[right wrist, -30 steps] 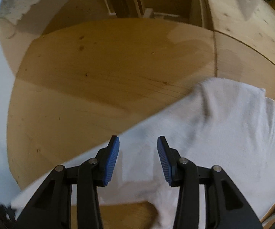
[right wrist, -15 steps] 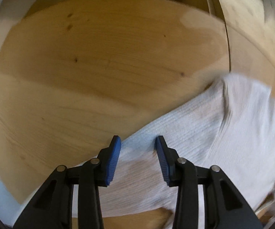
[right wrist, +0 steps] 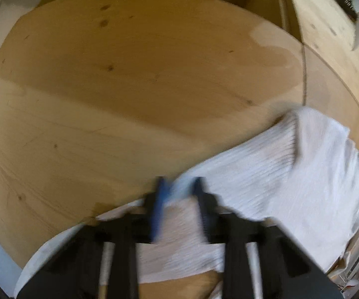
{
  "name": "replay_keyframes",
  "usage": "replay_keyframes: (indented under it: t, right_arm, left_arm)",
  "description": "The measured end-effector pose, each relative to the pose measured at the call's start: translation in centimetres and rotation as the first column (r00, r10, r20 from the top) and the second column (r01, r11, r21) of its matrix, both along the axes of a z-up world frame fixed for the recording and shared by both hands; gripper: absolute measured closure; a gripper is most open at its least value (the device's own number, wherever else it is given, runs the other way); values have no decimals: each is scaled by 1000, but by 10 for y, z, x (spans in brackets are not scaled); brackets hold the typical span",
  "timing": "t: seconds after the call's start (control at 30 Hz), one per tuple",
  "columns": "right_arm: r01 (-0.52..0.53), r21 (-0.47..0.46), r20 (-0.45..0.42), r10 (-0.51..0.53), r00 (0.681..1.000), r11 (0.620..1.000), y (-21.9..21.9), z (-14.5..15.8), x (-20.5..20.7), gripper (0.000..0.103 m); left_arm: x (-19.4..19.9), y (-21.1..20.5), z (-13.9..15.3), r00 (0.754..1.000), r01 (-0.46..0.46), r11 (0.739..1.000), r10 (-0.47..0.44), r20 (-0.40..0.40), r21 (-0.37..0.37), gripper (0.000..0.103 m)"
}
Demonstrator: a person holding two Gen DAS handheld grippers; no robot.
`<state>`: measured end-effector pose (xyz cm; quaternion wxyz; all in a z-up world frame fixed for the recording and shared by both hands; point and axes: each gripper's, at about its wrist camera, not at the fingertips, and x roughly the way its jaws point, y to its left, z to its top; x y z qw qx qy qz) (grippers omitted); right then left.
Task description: Fold clothes
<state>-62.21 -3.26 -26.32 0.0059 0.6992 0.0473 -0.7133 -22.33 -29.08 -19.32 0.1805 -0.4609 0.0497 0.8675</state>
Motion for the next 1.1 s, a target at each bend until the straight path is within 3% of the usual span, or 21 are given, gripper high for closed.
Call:
replay_keyframes:
  t: [0.2,0.5,0.63,0.7,0.83,0.87,0.93,0.97,1.1]
  right_arm:
    - [67,-210,-15,-71,997,975,41,10,4,97]
    - [125,-407,-53,-160,986,905,135,48,37,97]
    - [132,-483,-65,-186,980,866,174,57,57,97]
    - [135,-520,-70,-199,978,844,194,62,66,97]
    - [197,-624,-34,-278,960,757,247,28,93,97]
    - [218,-638,-19,-298,954,739,254,19,94,97]
    - [254,-659,1,-337,941,708,255,-4,87,97]
    - [252,-673,-1,-341,940,695,257,-2,89,97]
    - [209,-748,-21,-337,941,630,246,16,82,97]
  left_arm:
    - [8,16,17,1000,21,1000,-21,-18,15,98]
    - [37,101,52,980,193,981,-192,-42,15,98]
    - [61,163,52,948,316,949,-316,-27,6,98]
    - [77,200,42,920,391,920,-391,-10,-22,98]
    - [104,262,16,847,531,844,-529,40,-73,98]
    - [105,271,11,839,544,836,-541,57,-70,98]
    - [99,276,7,845,533,843,-528,83,-65,98]
    - [93,272,7,855,518,851,-512,89,-82,98]
    - [64,233,33,920,388,884,-389,51,-259,98]
